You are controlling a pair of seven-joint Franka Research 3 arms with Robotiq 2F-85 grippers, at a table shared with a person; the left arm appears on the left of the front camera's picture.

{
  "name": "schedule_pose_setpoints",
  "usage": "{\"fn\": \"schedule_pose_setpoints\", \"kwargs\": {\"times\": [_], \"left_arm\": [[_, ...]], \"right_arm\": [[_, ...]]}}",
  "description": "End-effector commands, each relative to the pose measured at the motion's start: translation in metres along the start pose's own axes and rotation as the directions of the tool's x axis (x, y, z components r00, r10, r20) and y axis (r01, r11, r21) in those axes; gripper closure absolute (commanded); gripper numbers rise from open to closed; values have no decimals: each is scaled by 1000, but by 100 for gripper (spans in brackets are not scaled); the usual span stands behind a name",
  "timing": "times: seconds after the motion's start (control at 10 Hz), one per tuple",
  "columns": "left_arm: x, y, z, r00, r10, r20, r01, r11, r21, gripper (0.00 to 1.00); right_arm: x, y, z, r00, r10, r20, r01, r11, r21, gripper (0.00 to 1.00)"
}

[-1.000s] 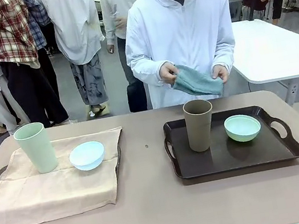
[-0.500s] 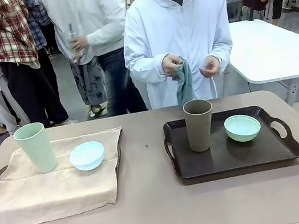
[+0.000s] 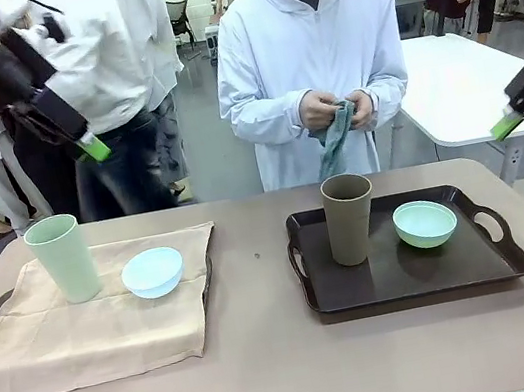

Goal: Set up a tray with a mat and arrange the tableware.
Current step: Pick up the Picnic Bowl and Reusable plastic cup from the Handle tray in front of the human's position and hold them in the air.

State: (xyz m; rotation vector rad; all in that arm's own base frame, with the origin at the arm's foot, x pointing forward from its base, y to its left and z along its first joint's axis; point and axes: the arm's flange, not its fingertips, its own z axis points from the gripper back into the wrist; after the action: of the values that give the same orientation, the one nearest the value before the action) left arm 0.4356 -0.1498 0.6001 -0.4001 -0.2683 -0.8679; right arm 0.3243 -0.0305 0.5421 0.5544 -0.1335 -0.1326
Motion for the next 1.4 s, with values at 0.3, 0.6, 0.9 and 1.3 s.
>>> {"fn": "schedule_pose_setpoints", "kwargs": {"times": [0.3,0.6,0.9,1.3], "left_arm": [[36,-16,-71,977,-214,-15,214,977,2,0],[41,-21,-77,980,-196,-21,195,981,-10,0],[41,-21,-77,980,-196,-21,195,981,-10,0],[64,-17,-133,958,-249,144,266,957,-112,0]], "right_arm": [[23,8,-63,999,-3,44,10,988,-157,20],[24,7,-61,999,16,42,-10,991,-136,20],[24,7,-61,999,16,42,-10,991,-136,20],[75,26,-101,995,71,72,-44,945,-325,20]]}}
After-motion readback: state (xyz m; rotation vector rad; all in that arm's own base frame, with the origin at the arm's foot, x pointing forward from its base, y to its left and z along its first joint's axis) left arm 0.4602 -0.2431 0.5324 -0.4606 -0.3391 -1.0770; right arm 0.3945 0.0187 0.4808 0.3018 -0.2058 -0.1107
